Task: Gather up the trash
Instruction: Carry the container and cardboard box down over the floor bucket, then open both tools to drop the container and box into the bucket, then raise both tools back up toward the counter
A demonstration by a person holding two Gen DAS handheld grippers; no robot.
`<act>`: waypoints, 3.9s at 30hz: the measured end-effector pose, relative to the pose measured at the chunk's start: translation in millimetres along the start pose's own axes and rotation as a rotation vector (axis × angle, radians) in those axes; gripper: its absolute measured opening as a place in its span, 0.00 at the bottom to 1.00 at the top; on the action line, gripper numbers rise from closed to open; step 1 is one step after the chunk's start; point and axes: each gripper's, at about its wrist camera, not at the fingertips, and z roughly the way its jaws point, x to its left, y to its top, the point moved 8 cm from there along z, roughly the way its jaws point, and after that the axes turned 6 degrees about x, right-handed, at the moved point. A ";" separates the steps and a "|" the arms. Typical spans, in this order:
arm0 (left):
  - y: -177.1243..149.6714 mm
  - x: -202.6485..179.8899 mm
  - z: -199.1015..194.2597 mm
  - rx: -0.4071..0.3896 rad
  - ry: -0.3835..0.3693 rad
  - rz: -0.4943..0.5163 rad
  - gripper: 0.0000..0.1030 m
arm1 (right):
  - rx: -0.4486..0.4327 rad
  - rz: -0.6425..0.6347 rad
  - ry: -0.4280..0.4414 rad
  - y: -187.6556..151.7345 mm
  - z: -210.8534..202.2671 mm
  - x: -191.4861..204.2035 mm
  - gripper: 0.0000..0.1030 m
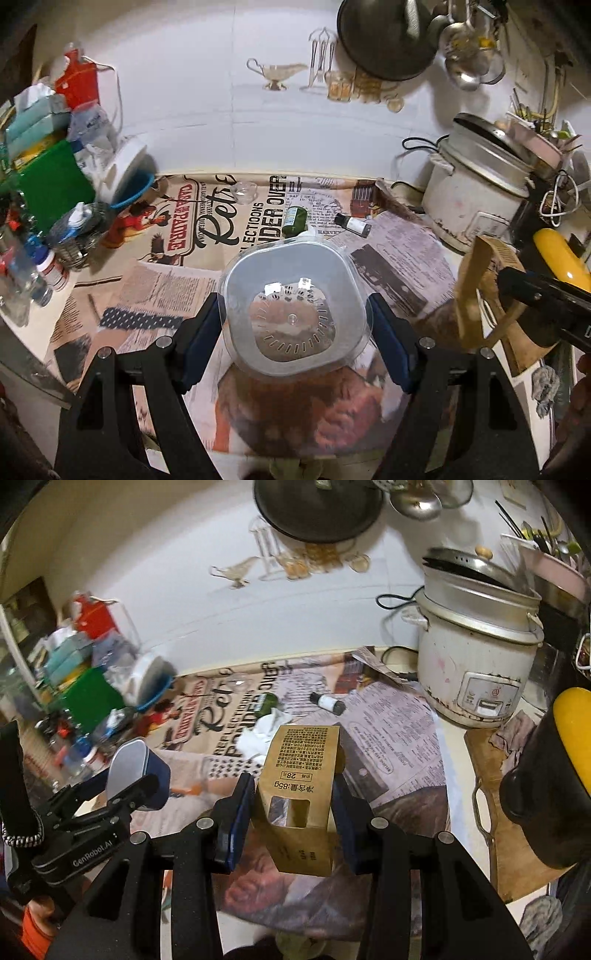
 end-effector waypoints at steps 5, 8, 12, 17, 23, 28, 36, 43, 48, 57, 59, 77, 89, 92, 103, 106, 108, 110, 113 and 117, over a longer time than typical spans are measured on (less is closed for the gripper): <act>-21.8 0.6 -31.7 -0.017 -0.010 0.014 0.75 | -0.012 0.000 0.017 -20.1 -19.0 14.6 0.37; -39.6 6.9 -45.7 -0.021 -0.023 0.021 0.75 | -0.007 0.002 0.008 -35.9 -26.1 26.0 0.37; -69.8 23.8 -63.6 -0.010 -0.065 0.025 0.75 | -0.013 0.009 -0.011 -62.0 -37.3 48.9 0.37; -108.5 47.3 -90.3 0.008 -0.081 0.057 0.75 | -0.010 0.046 -0.010 -98.9 -45.1 85.0 0.37; -160.3 79.1 -125.6 0.035 -0.066 0.092 0.75 | -0.002 0.083 0.003 -142.7 -51.0 119.3 0.37; -194.4 92.7 -136.0 0.092 -0.083 0.100 0.75 | 0.042 0.108 -0.014 -176.7 -55.7 131.6 0.37; -236.1 83.8 -123.5 0.177 -0.122 0.097 0.75 | 0.127 0.128 -0.038 -221.8 -54.3 130.5 0.37; -281.5 68.6 -84.1 0.278 -0.115 0.077 0.75 | 0.221 0.151 -0.044 -260.9 -26.0 103.5 0.37; -311.9 62.0 -40.7 0.321 -0.083 0.063 0.75 | 0.289 0.161 -0.051 -292.4 13.7 71.7 0.37; -401.2 63.5 74.7 0.392 -0.052 -0.043 0.75 | 0.377 0.103 -0.063 -355.5 116.7 24.7 0.37; -422.2 67.9 99.9 0.402 -0.042 -0.056 0.75 | 0.406 0.105 -0.056 -376.2 147.9 15.5 0.37; -555.1 93.7 291.1 0.468 -0.058 -0.126 0.75 | 0.556 0.106 0.066 -491.4 350.9 -18.0 0.40; -599.7 47.6 351.7 0.546 -0.215 -0.100 0.75 | 0.496 0.160 0.001 -509.6 357.0 -52.4 0.48; -596.1 33.9 343.3 0.548 -0.211 -0.070 0.76 | 0.474 0.154 -0.017 -503.5 344.0 -57.5 0.48; -537.8 23.1 281.2 0.474 -0.170 0.027 0.80 | 0.395 0.145 -0.020 -447.5 262.6 -38.6 0.52; -516.6 27.9 251.8 0.465 -0.172 0.008 0.80 | 0.386 0.157 -0.023 -430.8 237.3 -33.4 0.52; -502.6 31.0 230.2 0.461 -0.167 0.001 0.80 | 0.387 0.163 -0.023 -418.3 219.6 -29.6 0.52; -479.2 36.8 197.2 0.450 -0.153 -0.006 0.80 | 0.384 0.165 -0.026 -401.6 197.5 -22.8 0.52; -441.0 44.7 148.6 0.418 -0.135 -0.015 0.80 | 0.369 0.155 -0.034 -374.3 160.9 -10.0 0.52; -388.5 52.1 83.7 0.364 -0.130 -0.034 0.80 | 0.338 0.134 -0.053 -335.2 106.9 11.1 0.52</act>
